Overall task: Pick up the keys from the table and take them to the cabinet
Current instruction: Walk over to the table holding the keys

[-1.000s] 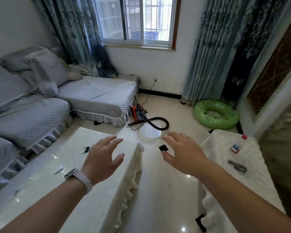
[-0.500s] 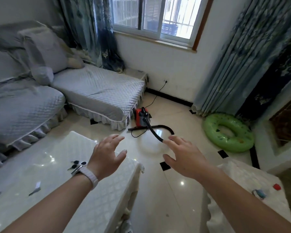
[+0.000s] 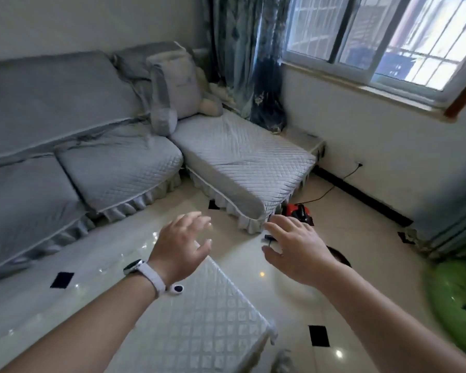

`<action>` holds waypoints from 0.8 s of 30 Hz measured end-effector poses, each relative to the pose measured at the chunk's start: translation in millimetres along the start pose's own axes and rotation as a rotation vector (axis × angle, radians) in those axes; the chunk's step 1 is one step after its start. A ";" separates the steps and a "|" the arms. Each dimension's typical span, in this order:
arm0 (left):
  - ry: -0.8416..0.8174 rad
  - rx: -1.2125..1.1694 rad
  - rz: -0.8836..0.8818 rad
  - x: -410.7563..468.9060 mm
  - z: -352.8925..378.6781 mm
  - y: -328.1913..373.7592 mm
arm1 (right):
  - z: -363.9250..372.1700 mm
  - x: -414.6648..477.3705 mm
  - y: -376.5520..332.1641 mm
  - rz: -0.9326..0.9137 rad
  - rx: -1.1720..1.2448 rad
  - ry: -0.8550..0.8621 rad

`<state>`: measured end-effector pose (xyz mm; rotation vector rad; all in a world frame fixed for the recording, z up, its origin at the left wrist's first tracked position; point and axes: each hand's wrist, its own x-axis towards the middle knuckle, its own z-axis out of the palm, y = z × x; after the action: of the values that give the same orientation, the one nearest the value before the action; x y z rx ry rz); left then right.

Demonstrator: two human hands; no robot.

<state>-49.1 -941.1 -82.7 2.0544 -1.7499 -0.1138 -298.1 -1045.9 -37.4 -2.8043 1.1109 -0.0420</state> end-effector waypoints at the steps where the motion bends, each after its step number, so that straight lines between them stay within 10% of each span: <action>1: 0.003 0.009 -0.052 4.9 1.6 -7.8 | 4.0 19.7 3.4 -0.043 0.004 -0.010; 24: 0.207 0.157 -1.111 -13.9 35.3 -19.8 | 107.1 267.7 6.5 -0.935 0.120 -0.395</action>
<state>-45.5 -935.3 -124.9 2.7785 -0.3502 -0.0849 -99.5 -1222.3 -149.8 -2.7620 -0.3043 0.3247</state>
